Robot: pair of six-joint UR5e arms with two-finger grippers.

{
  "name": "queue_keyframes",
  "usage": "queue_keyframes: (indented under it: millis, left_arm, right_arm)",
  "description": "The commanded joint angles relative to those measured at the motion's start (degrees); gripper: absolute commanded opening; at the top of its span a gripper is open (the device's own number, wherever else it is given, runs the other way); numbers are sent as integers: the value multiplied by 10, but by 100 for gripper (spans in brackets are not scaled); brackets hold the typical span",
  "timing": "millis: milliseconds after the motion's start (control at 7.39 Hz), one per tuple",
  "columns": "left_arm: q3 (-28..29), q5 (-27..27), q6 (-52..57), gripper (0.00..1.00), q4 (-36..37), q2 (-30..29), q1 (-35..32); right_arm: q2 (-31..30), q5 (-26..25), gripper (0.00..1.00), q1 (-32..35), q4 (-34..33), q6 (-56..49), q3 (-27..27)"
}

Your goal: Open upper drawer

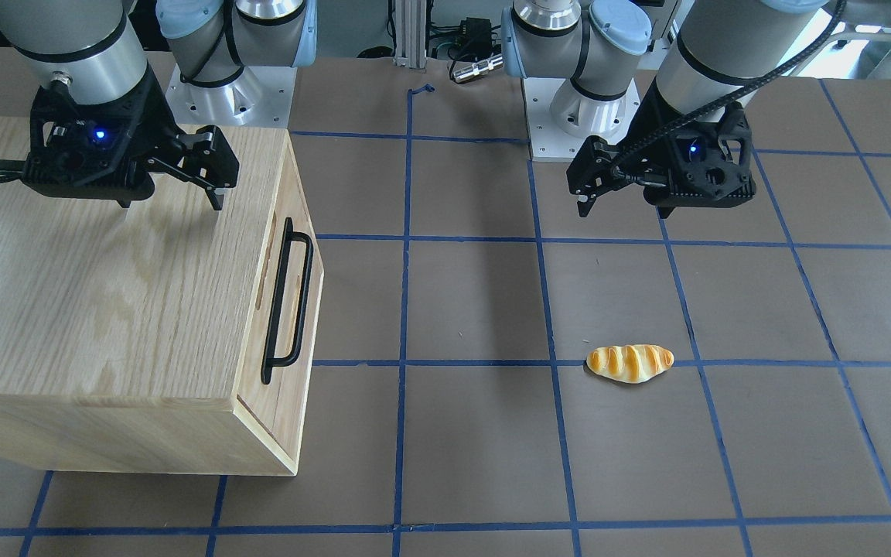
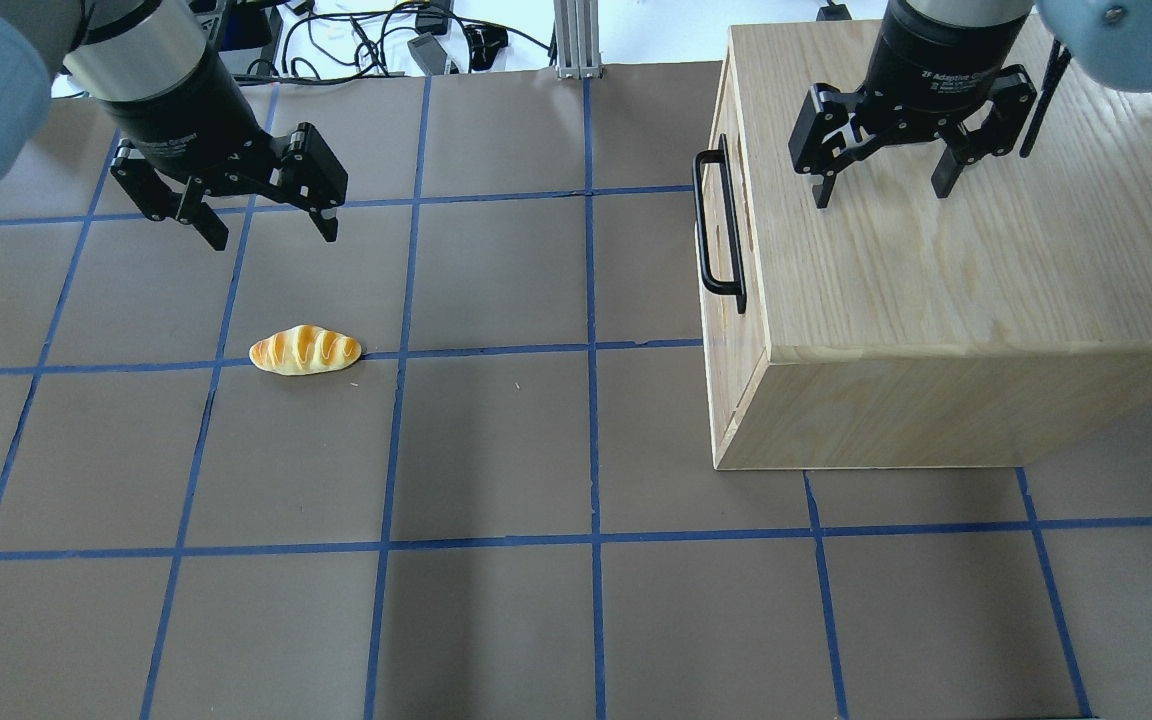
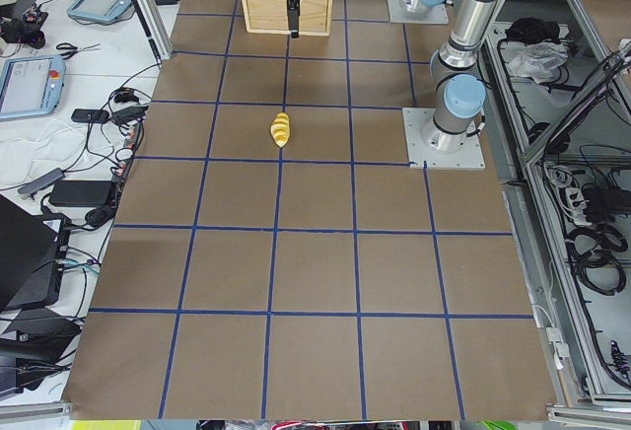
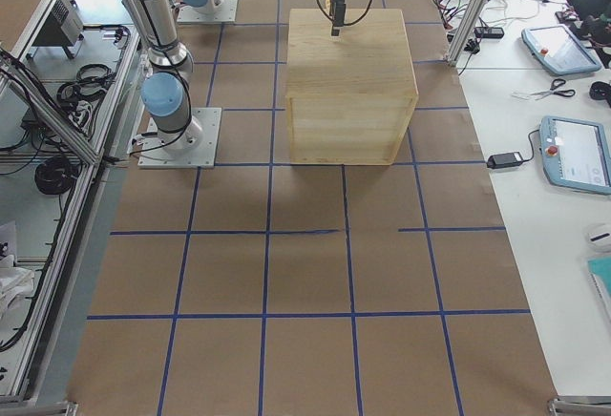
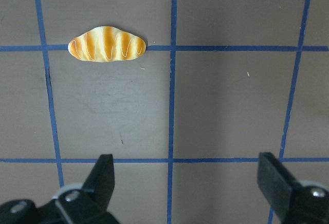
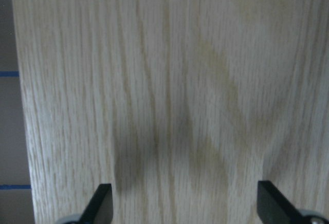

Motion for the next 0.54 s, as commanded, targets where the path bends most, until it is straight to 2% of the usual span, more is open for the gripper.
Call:
queue_keyframes:
  millis: [0, 406]
  left_arm:
    - [2, -5, -4, 100, 17, -12, -6]
    - [2, -23, -30, 100, 42, -16, -15]
  right_arm:
    - [0, 0, 100, 0, 0, 0, 0]
    - [0, 0, 100, 0, 0, 0, 0]
